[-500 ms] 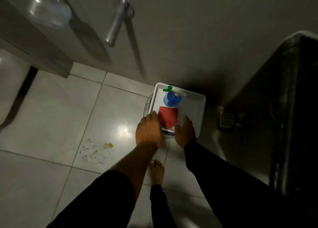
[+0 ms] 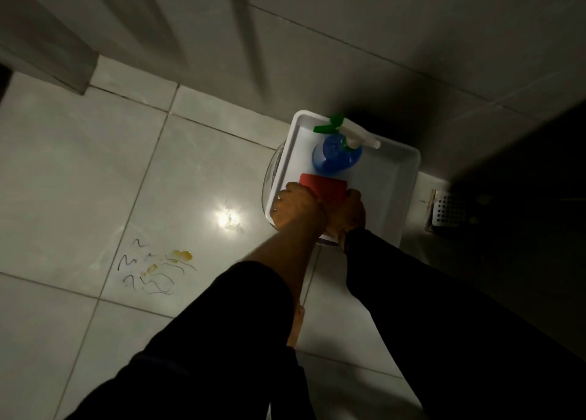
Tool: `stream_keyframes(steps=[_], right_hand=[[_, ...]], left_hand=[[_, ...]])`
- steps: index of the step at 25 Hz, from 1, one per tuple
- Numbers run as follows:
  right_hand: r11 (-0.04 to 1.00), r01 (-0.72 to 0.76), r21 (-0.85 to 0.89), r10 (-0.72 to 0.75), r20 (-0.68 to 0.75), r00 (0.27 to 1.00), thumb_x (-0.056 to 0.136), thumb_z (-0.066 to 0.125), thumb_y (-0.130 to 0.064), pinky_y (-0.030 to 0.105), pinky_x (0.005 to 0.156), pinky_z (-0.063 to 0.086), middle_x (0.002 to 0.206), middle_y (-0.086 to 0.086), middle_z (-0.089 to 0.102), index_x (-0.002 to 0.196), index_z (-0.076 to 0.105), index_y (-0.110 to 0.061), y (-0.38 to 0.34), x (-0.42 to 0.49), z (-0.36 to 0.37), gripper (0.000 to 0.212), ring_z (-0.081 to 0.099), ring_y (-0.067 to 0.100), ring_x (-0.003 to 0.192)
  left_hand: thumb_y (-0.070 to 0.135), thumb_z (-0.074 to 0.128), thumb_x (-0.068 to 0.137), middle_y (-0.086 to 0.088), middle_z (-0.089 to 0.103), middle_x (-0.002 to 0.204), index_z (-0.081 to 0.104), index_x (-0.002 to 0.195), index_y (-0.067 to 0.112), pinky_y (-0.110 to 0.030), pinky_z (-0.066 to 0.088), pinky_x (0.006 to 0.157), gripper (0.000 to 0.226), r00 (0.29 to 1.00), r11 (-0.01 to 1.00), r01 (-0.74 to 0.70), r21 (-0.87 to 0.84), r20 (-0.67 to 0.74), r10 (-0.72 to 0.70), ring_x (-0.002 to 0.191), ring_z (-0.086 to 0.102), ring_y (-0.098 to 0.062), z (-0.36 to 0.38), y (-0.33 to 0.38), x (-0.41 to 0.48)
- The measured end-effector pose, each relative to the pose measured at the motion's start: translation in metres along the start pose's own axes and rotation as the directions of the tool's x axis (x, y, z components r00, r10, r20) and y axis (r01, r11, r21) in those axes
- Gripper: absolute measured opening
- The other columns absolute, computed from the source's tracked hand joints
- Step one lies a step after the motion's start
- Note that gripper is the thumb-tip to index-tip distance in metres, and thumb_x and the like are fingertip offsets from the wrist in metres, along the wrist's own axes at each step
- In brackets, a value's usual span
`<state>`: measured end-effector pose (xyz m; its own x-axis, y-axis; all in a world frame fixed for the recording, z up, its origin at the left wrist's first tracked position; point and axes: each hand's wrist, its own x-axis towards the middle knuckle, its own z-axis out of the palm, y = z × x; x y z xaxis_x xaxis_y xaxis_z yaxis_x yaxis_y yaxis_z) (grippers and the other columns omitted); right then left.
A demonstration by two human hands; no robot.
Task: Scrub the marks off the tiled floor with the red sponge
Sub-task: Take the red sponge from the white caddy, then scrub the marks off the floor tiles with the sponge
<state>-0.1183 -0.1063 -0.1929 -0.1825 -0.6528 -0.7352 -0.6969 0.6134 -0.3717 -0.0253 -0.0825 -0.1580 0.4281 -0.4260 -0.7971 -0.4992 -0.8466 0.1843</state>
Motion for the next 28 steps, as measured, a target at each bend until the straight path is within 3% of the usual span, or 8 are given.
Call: stream_keyframes(steps=[5,8,12,16,20,24,26,28], right_hand=[[0.961,-0.027,0.275,0.033,-0.016,0.999,0.099,0.072,-0.012,0.042,0.097,0.058,0.133,0.02,0.074,0.133,0.07,-0.003,-0.007,-0.004,-0.01,0.035,0.071,0.04,0.122],[0.913,-0.029,0.407,0.012,0.044,0.999,0.097,0.067,-0.005,0.043,0.088,0.065,0.116,0.016,0.08,0.118,0.079,-0.006,-0.024,-0.043,-0.026,0.025,0.076,0.036,0.109],[0.934,0.077,0.349,-0.137,0.152,0.979,0.09,0.074,-0.005,0.033,0.072,0.064,0.104,0.01,0.084,0.113,0.078,-0.016,-0.037,-0.127,-0.041,0.026,0.081,0.029,0.095],[0.979,-0.034,0.203,-0.108,0.647,0.755,0.08,0.087,-0.017,0.056,0.097,0.065,0.127,0.02,0.08,0.137,0.069,-0.009,-0.031,-0.202,0.012,0.061,0.078,0.042,0.115],[0.998,-0.047,0.045,0.002,0.694,0.72,0.093,0.074,-0.016,0.045,0.089,0.064,0.096,0.003,0.088,0.113,0.075,-0.016,-0.008,-0.246,0.129,0.02,0.082,0.025,0.096],[0.971,0.191,-0.14,-0.031,0.724,0.689,0.11,0.056,-0.008,0.029,0.07,0.067,0.108,0.011,0.085,0.14,0.065,-0.011,0.005,-0.236,0.256,0.032,0.084,0.018,0.093],[0.931,0.318,-0.181,-0.092,0.725,0.683,0.109,0.05,0.005,0.038,0.074,0.068,0.118,0.027,0.075,0.149,0.057,-0.003,0.005,-0.213,0.317,0.041,0.078,0.038,0.094],[0.801,0.556,-0.222,-0.236,0.737,0.634,0.11,0.05,0.006,0.043,0.082,0.069,0.11,0.017,0.069,0.149,0.053,0.004,0.001,-0.184,0.383,0.04,0.071,0.035,0.09]], left_hand=[[0.05,0.064,0.098,-0.012,0.065,0.136,0.059,0.142,0.013,-0.043,0.054,0.1,0.057,0.999,0.964,-0.033,-0.265,0.029,0.042,0.125,0.067,-0.031,-0.013,-0.002,-0.011],[0.043,0.061,0.099,-0.001,0.069,0.115,0.066,0.127,0.019,-0.034,0.054,0.084,0.037,0.998,0.797,-0.058,-0.601,-0.058,0.029,0.109,0.072,-0.025,-0.034,-0.019,-0.05],[0.023,0.062,0.101,-0.011,0.074,0.128,0.064,0.133,0.017,-0.042,0.064,0.089,0.033,0.996,0.511,0.03,-0.859,0.069,0.057,0.107,0.073,-0.026,-0.065,-0.099,-0.104],[0.008,0.056,0.104,-0.022,0.071,0.125,0.065,0.13,0.01,-0.04,0.062,0.078,0.027,0.991,0.327,0.04,-0.944,0.08,0.111,0.11,0.073,-0.042,-0.069,-0.224,-0.142],[0.024,0.067,0.102,-0.015,0.071,0.133,0.063,0.138,0.018,-0.053,0.058,0.108,0.038,0.994,0.286,0.072,-0.955,0.045,-0.101,0.126,0.069,-0.037,-0.029,-0.355,-0.138],[0.055,0.048,0.106,-0.003,0.044,0.169,0.035,0.166,0.025,-0.044,0.034,0.128,0.068,0.904,0.664,0.223,-0.714,-0.103,-0.414,0.156,0.043,-0.027,0.046,-0.495,-0.085],[0.056,0.034,0.108,-0.005,0.02,0.18,0.016,0.172,0.022,-0.05,0.017,0.135,0.075,0.89,0.818,0.284,-0.501,-0.179,-0.419,0.168,0.015,-0.027,0.082,-0.544,-0.039],[0.052,0.027,0.109,-0.009,0.011,0.182,0.012,0.173,0.017,-0.055,0.009,0.135,0.074,0.872,0.919,0.238,-0.316,-0.348,-0.345,0.169,0.004,-0.029,0.114,-0.576,0.014]])
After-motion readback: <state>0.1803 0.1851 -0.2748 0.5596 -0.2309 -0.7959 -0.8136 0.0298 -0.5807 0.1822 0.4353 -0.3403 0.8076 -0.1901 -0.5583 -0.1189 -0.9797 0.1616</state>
